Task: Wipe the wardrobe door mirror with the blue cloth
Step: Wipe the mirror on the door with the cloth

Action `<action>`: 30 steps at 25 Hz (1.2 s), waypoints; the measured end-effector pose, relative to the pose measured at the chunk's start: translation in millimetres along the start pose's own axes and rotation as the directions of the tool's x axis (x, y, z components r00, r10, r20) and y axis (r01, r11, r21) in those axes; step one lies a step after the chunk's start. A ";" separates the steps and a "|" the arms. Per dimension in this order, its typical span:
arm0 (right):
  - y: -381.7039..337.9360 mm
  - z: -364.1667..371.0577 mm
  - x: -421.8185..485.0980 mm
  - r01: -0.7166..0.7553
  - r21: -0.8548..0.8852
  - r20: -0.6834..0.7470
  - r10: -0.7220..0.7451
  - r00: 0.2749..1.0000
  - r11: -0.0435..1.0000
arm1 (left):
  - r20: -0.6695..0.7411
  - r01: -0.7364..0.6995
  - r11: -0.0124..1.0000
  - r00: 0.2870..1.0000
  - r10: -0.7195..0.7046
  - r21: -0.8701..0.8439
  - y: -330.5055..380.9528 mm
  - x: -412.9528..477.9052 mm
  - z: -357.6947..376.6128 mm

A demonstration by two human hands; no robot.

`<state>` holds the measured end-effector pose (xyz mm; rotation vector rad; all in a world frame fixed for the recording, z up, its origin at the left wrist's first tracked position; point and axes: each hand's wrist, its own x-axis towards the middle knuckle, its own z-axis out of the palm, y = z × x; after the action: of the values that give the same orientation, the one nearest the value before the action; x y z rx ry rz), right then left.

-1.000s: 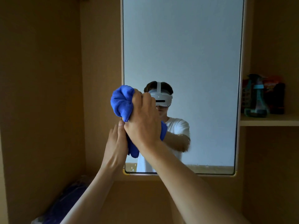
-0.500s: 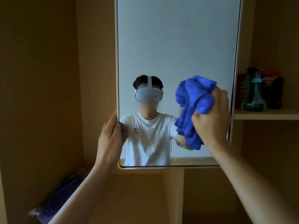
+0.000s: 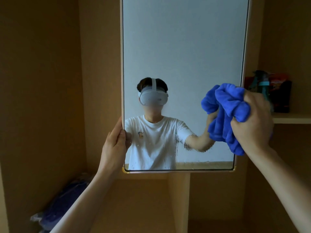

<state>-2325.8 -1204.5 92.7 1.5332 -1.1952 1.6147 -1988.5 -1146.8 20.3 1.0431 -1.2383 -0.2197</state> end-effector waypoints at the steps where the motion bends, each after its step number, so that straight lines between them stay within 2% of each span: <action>1: -2.6 0.1 -2.3 -0.002 -0.027 0.008 0.002 1.000 1.000 | 0.003 0.031 0.999 1.000 -0.031 -0.033 -1.8 -2.8 0.1; 4: -15.9 -0.1 -9.6 0.037 -0.088 0.015 -0.036 0.999 0.995 | 0.037 0.108 0.987 0.994 -0.105 -0.119 -9.0 -7.2 0.4; 7: -43.5 2.4 -16.4 0.171 -0.098 0.034 -0.168 0.985 0.980 | 0.064 0.124 0.983 0.991 -0.116 -0.133 -13.0 -5.5 -0.7; 10: -81.4 9.2 -19.9 0.297 -0.073 0.121 -0.287 0.950 0.952 | 0.107 0.105 0.988 0.990 -0.093 -0.116 -12.0 -7.6 -5.6; 13: -127.8 20.3 -25.3 0.428 -0.041 0.165 -0.416 0.894 0.903 | 0.110 0.165 0.970 0.983 -0.147 -0.181 -12.9 -10.8 -10.5; 17: -181.4 33.7 -37.5 0.598 0.000 0.227 -0.582 0.781 0.802 | 0.111 0.275 0.925 0.961 -0.254 -0.262 -4.2 -17.7 -15.1; 21: -188.8 39.9 -54.1 0.620 0.006 0.244 -0.603 0.760 0.784 | 0.103 0.280 0.903 0.960 -0.261 -0.326 -5.8 -18.2 -13.2; 24: -181.4 44.2 -92.3 0.663 0.042 0.310 -0.641 0.703 0.747 | 0.086 0.271 0.885 0.962 -0.258 -0.379 -9.6 -18.4 -10.5; 30: -169.3 44.5 -146.8 0.682 0.127 0.403 -0.666 0.628 0.720 | 0.104 0.266 0.906 0.964 -0.246 -0.329 -9.5 -19.2 -9.3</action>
<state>-2134.2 -1152.5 -20.3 2.0498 -0.6718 0.7624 -1984.1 -1134.6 0.8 0.8971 -1.0657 -0.6518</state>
